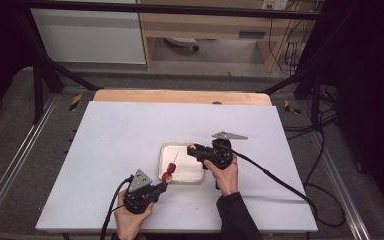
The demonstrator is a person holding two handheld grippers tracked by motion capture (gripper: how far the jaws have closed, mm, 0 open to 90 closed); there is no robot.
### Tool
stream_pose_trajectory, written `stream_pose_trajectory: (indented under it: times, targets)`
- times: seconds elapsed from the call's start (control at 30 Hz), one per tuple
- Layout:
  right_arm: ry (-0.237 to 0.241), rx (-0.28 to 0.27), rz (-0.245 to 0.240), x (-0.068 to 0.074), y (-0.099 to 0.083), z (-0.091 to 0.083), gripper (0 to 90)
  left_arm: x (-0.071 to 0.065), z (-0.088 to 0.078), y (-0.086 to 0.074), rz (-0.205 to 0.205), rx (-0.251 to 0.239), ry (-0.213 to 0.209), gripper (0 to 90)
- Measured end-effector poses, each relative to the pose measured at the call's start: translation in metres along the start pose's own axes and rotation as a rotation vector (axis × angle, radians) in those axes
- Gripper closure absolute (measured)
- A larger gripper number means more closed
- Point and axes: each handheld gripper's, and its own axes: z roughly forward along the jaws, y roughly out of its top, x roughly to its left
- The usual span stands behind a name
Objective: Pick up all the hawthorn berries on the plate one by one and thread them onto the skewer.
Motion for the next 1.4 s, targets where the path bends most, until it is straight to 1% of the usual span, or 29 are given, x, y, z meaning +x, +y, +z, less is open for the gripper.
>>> stream_pose_trajectory:
  times: [0.1,0.23,0.33,0.37,0.47,0.63,0.7,0.77,0.8,0.93,1.0,1.03,1.1,1.2,1.27,1.4]
  targets:
    - [0.001,-0.041,0.008,0.0,-0.003,-0.003,61.7,-0.003,0.002,0.001,-0.003,0.0,-0.002,88.4]
    - [0.016,-0.09,0.03,-0.001,-0.007,-0.006,61.7,-0.008,0.004,0.002,0.005,-0.001,-0.006,88.3]
    - [0.027,-0.127,0.043,0.0,-0.009,-0.009,61.7,-0.01,0.006,0.003,-0.001,-0.001,-0.007,88.3]
    - [0.029,-0.139,0.057,0.001,-0.009,-0.01,61.7,-0.011,0.006,0.003,-0.003,-0.002,-0.008,88.3]
    - [0.03,-0.178,0.054,0.001,-0.01,-0.011,61.8,-0.014,0.008,0.004,-0.012,-0.005,-0.014,88.3]
    - [0.043,-0.231,0.071,0.004,-0.01,-0.012,61.8,-0.018,0.01,0.005,-0.029,-0.014,-0.016,88.3]
    - [0.046,-0.254,0.069,0.004,-0.011,-0.012,61.8,-0.019,0.011,0.005,-0.039,-0.013,-0.018,88.3]
    - [0.046,-0.277,0.072,0.005,-0.01,-0.013,61.8,-0.02,0.012,0.006,-0.037,-0.015,-0.013,88.3]
    - [0.05,-0.284,0.074,0.006,-0.01,-0.013,61.7,-0.021,0.013,0.006,-0.042,-0.014,-0.02,88.3]
    - [0.055,-0.32,0.078,0.007,-0.01,-0.014,61.8,-0.022,0.015,0.007,-0.055,-0.017,-0.022,88.3]
    - [0.057,-0.332,0.084,0.008,-0.009,-0.015,61.8,-0.023,0.015,0.007,-0.057,-0.021,-0.021,88.3]
    - [0.059,-0.339,0.082,0.008,-0.009,-0.015,61.8,-0.023,0.015,0.008,-0.05,-0.023,-0.015,88.3]
    - [0.059,-0.357,0.083,0.008,-0.009,-0.015,61.8,-0.024,0.016,0.009,-0.058,-0.028,-0.02,88.3]
    - [0.065,-0.382,0.089,0.009,-0.009,-0.015,61.8,-0.025,0.017,0.012,-0.051,-0.033,-0.014,88.3]
    - [0.07,-0.393,0.095,0.009,-0.009,-0.015,61.8,-0.026,0.019,0.013,-0.061,-0.034,-0.02,88.3]
    - [0.072,-0.416,0.1,0.011,-0.009,-0.016,61.8,-0.028,0.02,0.014,-0.066,-0.046,-0.02,88.3]
